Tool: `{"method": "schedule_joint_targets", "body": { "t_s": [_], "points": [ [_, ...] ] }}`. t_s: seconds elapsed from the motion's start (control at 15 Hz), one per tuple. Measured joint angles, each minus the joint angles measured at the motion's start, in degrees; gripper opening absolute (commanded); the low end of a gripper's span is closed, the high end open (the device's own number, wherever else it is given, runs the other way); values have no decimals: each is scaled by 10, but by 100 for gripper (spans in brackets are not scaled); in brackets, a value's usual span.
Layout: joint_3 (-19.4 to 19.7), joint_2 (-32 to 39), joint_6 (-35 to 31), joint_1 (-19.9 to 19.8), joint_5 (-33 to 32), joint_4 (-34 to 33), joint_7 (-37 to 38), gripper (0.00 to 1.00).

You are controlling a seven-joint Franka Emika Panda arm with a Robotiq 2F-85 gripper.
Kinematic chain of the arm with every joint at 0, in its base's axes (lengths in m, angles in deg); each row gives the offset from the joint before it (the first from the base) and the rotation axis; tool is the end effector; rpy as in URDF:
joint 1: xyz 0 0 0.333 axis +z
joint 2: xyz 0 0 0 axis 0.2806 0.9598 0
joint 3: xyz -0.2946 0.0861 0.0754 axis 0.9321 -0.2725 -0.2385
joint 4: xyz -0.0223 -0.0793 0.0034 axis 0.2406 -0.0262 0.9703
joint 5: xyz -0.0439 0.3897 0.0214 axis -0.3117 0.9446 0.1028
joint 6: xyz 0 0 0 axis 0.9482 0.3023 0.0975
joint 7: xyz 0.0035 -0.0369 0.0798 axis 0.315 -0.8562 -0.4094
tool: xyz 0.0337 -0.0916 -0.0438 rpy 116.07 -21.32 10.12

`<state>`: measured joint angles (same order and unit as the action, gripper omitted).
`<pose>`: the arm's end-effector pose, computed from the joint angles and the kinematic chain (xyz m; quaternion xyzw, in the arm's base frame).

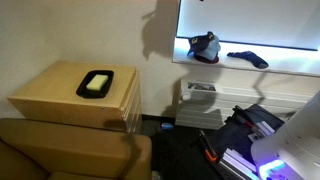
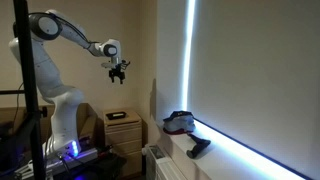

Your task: Put the yellow sponge directly on top of the chest of drawers

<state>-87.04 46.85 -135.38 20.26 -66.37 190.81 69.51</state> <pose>0.4139 0.0294 0.5310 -0.9939 -0.0404 -0.0925 0.0453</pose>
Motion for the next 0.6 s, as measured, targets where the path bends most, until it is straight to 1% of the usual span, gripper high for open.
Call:
{"method": "schedule_joint_targets", "body": {
  "t_s": [0.6],
  "points": [
    [-2, 5, 5, 1, -4, -1, -2, 100]
  ]
}}
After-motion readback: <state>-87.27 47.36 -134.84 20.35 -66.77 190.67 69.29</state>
